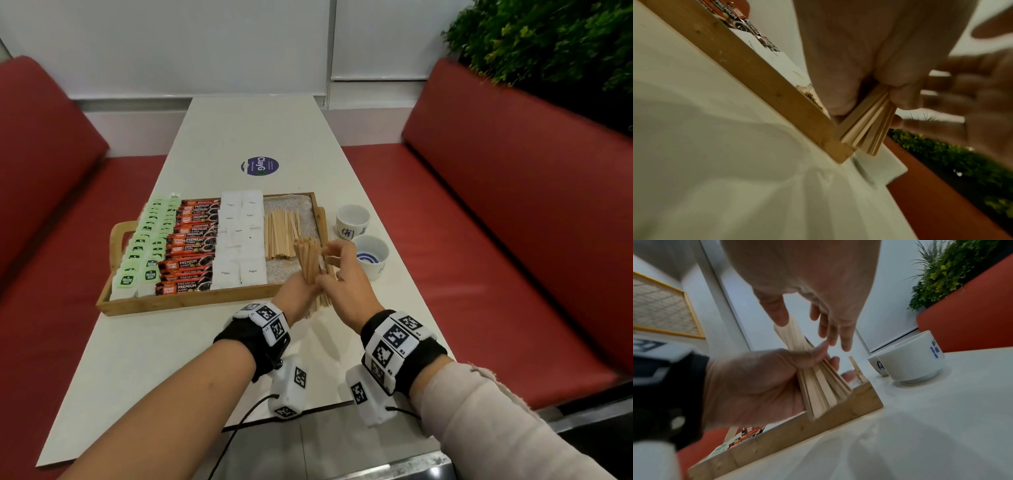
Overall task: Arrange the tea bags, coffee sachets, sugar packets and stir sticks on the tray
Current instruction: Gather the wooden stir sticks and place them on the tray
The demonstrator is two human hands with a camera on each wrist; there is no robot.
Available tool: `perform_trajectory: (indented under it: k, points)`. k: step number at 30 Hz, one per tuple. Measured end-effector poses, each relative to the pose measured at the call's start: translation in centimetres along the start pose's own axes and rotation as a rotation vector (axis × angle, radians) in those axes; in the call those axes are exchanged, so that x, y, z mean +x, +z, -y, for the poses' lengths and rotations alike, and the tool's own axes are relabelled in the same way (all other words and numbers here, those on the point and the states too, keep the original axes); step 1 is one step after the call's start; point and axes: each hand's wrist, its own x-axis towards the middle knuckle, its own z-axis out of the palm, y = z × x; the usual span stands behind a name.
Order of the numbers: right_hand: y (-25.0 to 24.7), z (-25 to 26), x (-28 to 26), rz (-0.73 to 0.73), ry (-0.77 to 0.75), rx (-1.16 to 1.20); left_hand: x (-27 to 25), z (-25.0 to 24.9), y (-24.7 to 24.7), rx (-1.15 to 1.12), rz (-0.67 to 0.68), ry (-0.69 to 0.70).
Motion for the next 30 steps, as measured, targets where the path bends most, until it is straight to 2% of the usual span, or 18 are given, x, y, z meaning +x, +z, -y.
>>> perform_trajectory:
  k: [4,10,14,19,26,30]
  points:
    - [1.2,-0.4,0.7,-0.11,0.107,-0.017,1.0,-1.6,-2.6,-0.202,-0.061,-0.099]
    - [4.6,0.3,2.2,-0.029,0.208,-0.145,2.2,-2.8,-5.2,-0.404,-0.03,-0.2]
    - [6.6,0.8,3.2,-0.096,0.246,-0.29,2.6,-2.5,-6.0,-0.391,-0.007,-0.264]
    - [6.6,1.7,3.9,-0.144,0.289,-0.488,3.3,-3.0,-6.1,-0.441,0.027,-0.314]
    - [6.6,2.2,5.2,-0.169,0.372,-0.513,6.1,-3.1,-6.7,-0.478,0.053,-0.404]
    - [7.2,2.1,7.0,-0.168,0.426,-0.494,8.5,-3.0,-7.4,-0.349,0.09,-0.421]
